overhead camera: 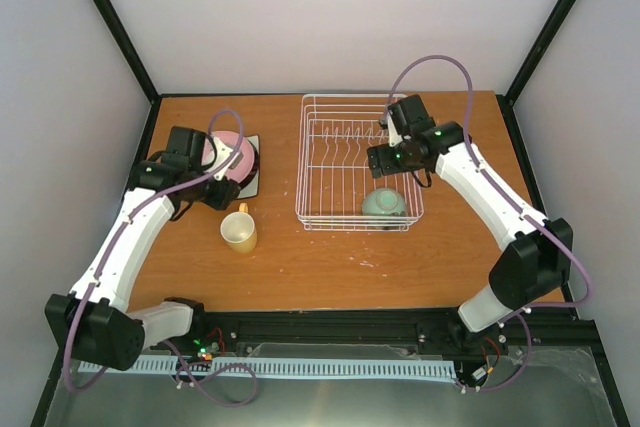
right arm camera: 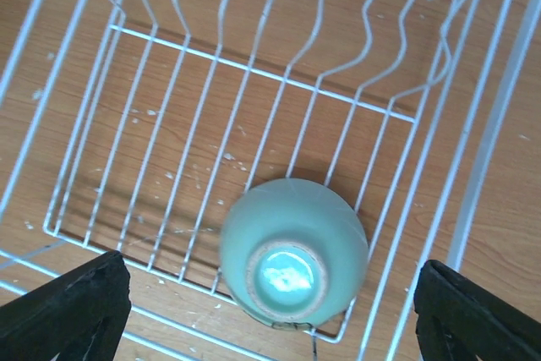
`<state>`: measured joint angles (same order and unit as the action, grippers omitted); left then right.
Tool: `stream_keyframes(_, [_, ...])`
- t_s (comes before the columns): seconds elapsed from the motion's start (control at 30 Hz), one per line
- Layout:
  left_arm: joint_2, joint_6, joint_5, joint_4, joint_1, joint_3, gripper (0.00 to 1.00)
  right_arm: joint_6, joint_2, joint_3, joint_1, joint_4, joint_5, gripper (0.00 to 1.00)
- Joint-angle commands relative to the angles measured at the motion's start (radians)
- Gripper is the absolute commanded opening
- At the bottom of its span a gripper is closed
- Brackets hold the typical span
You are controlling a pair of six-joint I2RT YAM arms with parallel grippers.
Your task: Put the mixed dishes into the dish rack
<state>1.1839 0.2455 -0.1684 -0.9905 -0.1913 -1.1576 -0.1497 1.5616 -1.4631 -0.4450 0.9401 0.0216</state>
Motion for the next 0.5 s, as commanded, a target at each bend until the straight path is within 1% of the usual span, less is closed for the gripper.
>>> stream_keyframes(0.0, [-0.047, -0.025, 0.071, -0.096, -0.003, -0.003, 0.49, 0.021, -0.018, 0.016, -0.013, -0.042, -0.087, 0.89])
stream_keyframes(0.13, [-0.044, -0.040, 0.108, -0.135, -0.004, 0.012, 0.48, 0.027, -0.012, 0.022, -0.019, -0.050, -0.105, 0.89])
stream_keyframes(0.33, [0.000, -0.056, 0.054, -0.141, -0.004, 0.055, 0.48, 0.028, -0.022, 0.035, -0.022, -0.066, -0.123, 0.88])
stream_keyframes(0.4, [0.020, -0.070, 0.089, -0.144, -0.004, 0.071, 0.47, 0.028, -0.027, 0.039, -0.021, -0.067, -0.121, 0.88])
stream_keyframes(0.47, [0.037, -0.081, 0.091, -0.149, -0.003, 0.098, 0.46, 0.029, -0.034, 0.046, -0.021, -0.068, -0.121, 0.88])
